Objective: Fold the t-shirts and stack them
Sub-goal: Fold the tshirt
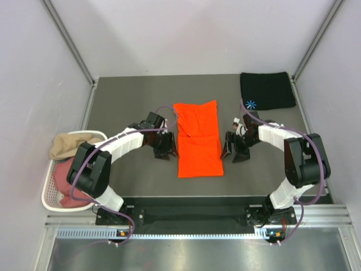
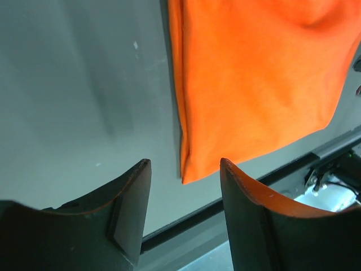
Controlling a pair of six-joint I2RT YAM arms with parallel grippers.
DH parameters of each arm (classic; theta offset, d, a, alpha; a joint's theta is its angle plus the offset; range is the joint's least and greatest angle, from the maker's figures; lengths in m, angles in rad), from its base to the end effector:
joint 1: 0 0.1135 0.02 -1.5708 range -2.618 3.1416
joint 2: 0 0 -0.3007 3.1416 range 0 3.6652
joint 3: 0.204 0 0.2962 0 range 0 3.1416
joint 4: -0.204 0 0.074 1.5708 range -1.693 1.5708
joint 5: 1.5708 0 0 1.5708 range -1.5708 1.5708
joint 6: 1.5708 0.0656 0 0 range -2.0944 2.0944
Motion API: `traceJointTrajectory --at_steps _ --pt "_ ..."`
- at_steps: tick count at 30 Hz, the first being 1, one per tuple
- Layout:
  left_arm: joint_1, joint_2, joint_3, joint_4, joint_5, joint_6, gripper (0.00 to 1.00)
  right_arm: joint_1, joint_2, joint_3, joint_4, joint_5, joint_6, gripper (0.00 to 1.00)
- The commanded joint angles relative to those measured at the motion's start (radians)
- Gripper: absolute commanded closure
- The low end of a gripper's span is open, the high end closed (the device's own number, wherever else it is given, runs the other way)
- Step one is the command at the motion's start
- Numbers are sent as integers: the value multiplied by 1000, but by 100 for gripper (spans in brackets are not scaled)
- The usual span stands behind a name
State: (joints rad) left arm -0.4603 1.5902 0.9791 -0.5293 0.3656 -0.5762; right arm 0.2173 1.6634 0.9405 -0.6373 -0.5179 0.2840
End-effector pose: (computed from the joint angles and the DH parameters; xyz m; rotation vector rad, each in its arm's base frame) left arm 0.3070 -0.1784 0.1739 -0.0501 2.8509 -0.7660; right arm 0.3176 0.1034 0.1379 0.0159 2.9552 0.8355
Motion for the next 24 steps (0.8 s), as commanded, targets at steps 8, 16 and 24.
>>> traceJointTrajectory --at_steps 8,16,24 --pt "-29 43 -92 149 69 -117 40 34 -61 -158 192 -102 99 32" --pt "-40 102 -82 178 61 -129 42 88 -44 -175 252 -59 147 41" --pt "-70 134 -134 230 70 -166 44 134 -31 -206 281 -16 162 44"
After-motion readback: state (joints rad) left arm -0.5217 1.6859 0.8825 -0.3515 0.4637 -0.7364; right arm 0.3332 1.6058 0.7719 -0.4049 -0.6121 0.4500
